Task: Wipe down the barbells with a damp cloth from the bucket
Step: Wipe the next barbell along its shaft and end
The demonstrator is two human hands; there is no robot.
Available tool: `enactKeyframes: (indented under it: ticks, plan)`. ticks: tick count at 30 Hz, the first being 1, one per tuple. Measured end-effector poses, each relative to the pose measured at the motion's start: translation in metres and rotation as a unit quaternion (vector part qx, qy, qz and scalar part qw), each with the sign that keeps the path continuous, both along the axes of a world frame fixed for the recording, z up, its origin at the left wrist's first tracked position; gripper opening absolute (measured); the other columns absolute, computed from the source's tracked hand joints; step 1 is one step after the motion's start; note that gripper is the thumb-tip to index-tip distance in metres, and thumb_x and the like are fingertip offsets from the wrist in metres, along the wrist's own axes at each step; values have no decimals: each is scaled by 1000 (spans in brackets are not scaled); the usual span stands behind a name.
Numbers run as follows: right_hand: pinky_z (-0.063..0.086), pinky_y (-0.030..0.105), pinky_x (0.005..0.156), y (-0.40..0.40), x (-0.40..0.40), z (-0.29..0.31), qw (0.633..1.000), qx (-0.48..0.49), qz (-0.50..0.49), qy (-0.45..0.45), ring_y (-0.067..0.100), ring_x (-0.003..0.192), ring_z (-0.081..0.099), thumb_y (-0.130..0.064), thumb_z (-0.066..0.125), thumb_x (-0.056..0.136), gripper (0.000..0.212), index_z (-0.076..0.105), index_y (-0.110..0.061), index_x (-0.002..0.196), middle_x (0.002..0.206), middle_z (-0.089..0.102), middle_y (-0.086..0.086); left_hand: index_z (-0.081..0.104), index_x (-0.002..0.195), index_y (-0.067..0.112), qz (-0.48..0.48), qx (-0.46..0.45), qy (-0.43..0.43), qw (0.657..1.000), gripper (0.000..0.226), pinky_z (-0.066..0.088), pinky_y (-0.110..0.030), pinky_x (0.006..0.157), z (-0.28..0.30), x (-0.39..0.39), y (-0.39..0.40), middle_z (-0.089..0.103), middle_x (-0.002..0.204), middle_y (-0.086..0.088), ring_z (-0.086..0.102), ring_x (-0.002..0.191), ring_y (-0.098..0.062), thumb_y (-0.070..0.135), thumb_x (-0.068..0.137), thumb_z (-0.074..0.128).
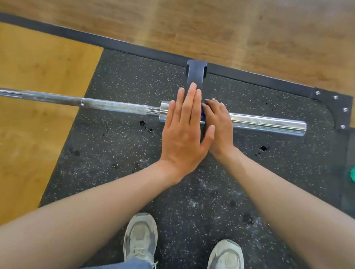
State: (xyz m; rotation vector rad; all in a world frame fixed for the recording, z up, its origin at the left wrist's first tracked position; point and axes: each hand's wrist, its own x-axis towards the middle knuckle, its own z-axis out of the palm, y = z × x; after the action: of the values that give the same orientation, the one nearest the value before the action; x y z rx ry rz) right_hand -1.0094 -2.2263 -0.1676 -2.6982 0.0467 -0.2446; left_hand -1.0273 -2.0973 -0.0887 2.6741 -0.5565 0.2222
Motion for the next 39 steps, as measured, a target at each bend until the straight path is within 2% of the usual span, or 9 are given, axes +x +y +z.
enactKeyframes:
  ticks: [4, 9, 13, 17, 20, 24, 29, 34, 39]
  plan:
    - [38, 49, 114, 1, 18, -13, 997, 45, -14, -63, 36, 133, 50, 4, 62, 91, 40, 61, 3, 131, 137, 59, 20, 21, 159, -2, 17, -13, -44, 999, 70, 11, -43, 128, -3, 29, -12, 17, 169, -14, 9, 158, -28, 37, 104, 41]
    - [49, 43, 106, 0, 35, -13, 994, -53, -26, -91, 32, 108, 63, -9, 70, 89, 27, 65, -3, 115, 110, 66, 15, 17, 160, -1, 19, -24, -64, 997, 72, 8, -41, 129, -5, 54, -21, 13, 170, -14, 5, 158, -25, 43, 104, 28]
    - [39, 38, 113, -8, 33, -18, 993, -97, 11, -72, 28, 117, 56, -16, 57, 93, 50, 49, -4, 141, 126, 60, 12, 16, 161, 1, 8, -29, -72, 997, 74, 8, -41, 129, -5, 62, -24, 13, 170, -13, 6, 158, -23, 48, 105, 25]
    - [26, 42, 123, -12, 21, -24, 993, -114, 32, -18, 32, 142, 40, -12, 76, 84, 76, 40, -5, 150, 146, 48, 14, 17, 161, 1, -2, -25, -67, 997, 72, 8, -42, 129, -7, 56, -21, 14, 170, -12, 5, 158, -24, 47, 105, 25]
    - [29, 45, 122, -4, 17, -21, 994, -100, 6, -39, 32, 135, 47, -10, 73, 88, 57, 51, -5, 140, 135, 56, 13, 18, 160, 0, -3, -29, -72, 997, 72, 9, -43, 129, -7, 44, -18, 14, 170, -12, 6, 158, -25, 47, 106, 22]
    - [31, 41, 120, -15, -3, -29, 995, -41, 10, -91, 33, 136, 47, -4, 63, 95, 45, 56, -7, 139, 141, 56, 13, 20, 160, -1, -19, -30, -89, 995, 70, 10, -44, 128, -13, 33, -12, 15, 169, -13, 6, 158, -26, 45, 107, 27]
    - [40, 45, 114, -30, -21, -22, 985, -20, -140, -99, 39, 124, 56, 11, 70, 83, 42, 65, -4, 122, 125, 64, 16, 19, 160, -1, -16, -33, -90, 995, 69, 8, -44, 129, -19, 18, -9, 14, 170, -13, 6, 158, -27, 40, 106, 36]
    - [23, 37, 124, 2, -30, -21, 996, -58, 5, -62, 30, 147, 36, -4, 63, 96, 54, 49, -6, 148, 154, 47, 13, 12, 161, 0, -28, -20, -70, 997, 70, 6, -44, 129, -15, 0, 0, 7, 171, -12, -1, 158, -25, 39, 108, 36]
    - [39, 49, 116, -20, -53, -13, 985, -16, -164, -51, 39, 137, 47, 17, 71, 73, 62, 61, -2, 131, 140, 58, 18, 4, 162, 2, -55, 28, -57, 996, 78, 3, -42, 129, -20, -22, 13, -2, 171, -12, -9, 158, -25, 48, 106, 33]
